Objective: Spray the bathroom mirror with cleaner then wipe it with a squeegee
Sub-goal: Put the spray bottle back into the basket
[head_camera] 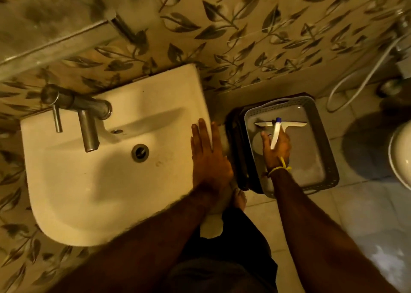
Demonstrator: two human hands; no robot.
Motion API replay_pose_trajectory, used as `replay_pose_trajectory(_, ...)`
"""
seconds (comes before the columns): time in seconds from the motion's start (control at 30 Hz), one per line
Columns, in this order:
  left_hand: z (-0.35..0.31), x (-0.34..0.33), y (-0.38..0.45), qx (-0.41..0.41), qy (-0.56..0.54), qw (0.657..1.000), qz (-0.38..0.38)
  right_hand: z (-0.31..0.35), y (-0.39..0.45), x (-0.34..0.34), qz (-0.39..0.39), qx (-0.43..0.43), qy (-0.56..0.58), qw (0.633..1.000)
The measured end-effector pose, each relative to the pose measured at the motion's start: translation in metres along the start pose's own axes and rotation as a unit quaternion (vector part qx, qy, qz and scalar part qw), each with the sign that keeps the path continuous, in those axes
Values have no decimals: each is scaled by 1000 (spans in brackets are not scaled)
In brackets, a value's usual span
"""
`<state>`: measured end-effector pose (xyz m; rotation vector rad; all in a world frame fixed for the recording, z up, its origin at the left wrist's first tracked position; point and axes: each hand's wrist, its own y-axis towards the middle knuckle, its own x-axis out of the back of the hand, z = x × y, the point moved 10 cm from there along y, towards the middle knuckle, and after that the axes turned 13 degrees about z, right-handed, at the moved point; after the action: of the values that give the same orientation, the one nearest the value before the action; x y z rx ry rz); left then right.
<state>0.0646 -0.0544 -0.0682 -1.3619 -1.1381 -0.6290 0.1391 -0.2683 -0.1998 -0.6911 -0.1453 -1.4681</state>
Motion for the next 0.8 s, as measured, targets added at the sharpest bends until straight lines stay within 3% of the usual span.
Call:
replay_pose_trajectory(0.3, 2, -5, 0, 2, 36, 999, 17, -20, -32, 10, 58, -19, -5, 998)
replay_pose_trajectory(0.5, 8, -8, 3, 13, 47, 999, 10, -82, -40, 23, 22, -209, 2, 978)
replay_pose_trajectory(0.63, 10, -10, 4, 31, 73, 997, 5, -99, -22, 13, 87, -243, -22, 966)
replay_pose_trajectory(0.8, 9, -9, 3, 11, 47, 999, 0, -114, -8, 3, 114, -266, -6, 957)
